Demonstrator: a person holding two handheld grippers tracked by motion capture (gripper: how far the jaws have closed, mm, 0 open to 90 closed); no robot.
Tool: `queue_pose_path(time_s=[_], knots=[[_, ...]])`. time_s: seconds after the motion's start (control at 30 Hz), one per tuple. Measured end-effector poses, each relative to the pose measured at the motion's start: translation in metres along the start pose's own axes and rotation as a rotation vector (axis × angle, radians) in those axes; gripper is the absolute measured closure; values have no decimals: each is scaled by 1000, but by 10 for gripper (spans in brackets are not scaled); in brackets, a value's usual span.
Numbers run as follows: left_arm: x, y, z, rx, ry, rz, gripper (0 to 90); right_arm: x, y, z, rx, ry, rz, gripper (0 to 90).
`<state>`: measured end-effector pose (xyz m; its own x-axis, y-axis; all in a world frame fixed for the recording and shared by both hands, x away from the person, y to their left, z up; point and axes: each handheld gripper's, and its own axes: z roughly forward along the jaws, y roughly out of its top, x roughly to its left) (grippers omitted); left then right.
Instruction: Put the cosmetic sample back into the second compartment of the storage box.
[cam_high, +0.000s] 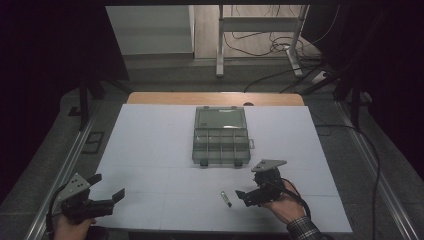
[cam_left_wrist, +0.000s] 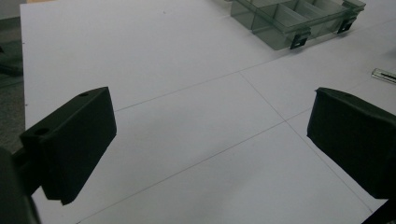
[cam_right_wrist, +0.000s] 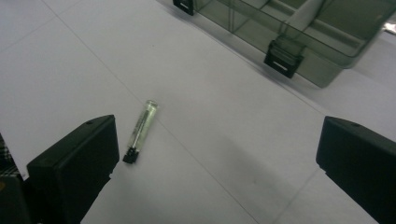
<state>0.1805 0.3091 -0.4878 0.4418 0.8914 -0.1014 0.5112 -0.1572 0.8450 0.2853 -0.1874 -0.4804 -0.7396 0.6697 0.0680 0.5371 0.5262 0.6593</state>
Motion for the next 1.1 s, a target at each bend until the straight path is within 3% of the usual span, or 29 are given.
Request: queue_pose_path(time_s=[0.3,0.5,0.77,1.1], knots=[[0,0,0,-1,-2,-3,16,9,11,16,52,23,8,1],[1,0,0,-2,-3,-7,16,15,16,26,94,20,-6,76],[1,0,0,-2,-4,-6,16,25,20,37,144,71,-51,275],[1,0,0,-4,-9,-9,16,37,20,51,216,108,-127,621]])
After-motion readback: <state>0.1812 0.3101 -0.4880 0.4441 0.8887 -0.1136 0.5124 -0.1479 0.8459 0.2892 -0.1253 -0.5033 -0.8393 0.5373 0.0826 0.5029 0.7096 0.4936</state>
